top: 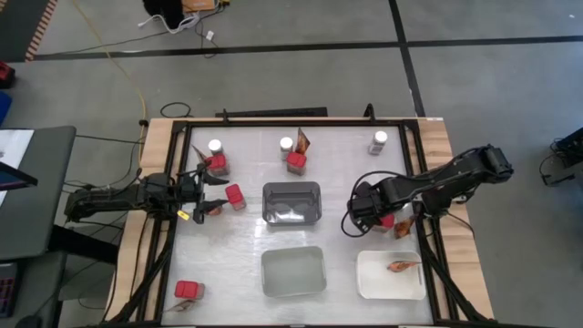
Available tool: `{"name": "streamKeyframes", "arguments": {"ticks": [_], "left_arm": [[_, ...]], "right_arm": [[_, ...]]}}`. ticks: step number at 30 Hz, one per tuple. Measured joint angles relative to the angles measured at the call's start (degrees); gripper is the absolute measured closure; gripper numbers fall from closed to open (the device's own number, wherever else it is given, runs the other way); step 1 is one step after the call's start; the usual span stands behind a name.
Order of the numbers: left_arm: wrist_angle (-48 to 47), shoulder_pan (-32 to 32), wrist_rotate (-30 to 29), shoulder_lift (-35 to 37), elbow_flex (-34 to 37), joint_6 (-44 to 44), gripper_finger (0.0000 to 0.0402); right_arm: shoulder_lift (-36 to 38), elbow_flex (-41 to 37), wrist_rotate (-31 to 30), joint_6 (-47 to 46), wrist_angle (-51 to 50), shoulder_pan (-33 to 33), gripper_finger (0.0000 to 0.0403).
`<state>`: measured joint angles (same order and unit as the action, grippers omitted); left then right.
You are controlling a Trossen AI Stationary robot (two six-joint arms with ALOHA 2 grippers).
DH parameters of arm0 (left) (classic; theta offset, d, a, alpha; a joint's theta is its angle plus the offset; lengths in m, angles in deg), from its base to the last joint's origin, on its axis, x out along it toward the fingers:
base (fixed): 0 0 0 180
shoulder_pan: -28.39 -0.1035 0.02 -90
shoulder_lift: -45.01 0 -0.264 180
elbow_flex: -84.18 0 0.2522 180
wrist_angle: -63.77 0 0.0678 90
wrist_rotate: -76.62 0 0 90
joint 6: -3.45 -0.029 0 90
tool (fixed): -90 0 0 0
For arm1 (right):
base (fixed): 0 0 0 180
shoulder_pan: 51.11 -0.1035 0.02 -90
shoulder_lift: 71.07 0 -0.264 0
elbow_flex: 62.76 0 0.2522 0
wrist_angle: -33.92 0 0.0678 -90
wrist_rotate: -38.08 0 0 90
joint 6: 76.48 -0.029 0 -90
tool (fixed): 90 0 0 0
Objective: Sort spices by type
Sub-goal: Put the red seasoning can into the black bin
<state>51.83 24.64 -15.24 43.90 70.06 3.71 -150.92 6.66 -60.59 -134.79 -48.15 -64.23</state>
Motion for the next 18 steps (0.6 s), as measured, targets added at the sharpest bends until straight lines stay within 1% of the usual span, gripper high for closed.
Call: {"name": "streamKeyframes", "arguments": {"ticks": [4, 11, 18], "left_arm": [[0.0, 0.0, 0.0, 0.0, 0.0, 0.0, 0.012], [0.0, 0.0, 0.0, 0.0, 0.0, 0.0, 0.012], [0.0, 0.0, 0.0, 0.0, 0.0, 0.0, 0.012]], "right_arm": [[0.0, 1.6, 0.0, 5.6, -2.4, 0.0, 0.0081], [0.0, 1.8, 2.6, 16.1, -3.5, -1.4, 0.0081], [0.0, 1.8, 3.2, 20.9, -3.7, -3.4, 0.0081]]}}
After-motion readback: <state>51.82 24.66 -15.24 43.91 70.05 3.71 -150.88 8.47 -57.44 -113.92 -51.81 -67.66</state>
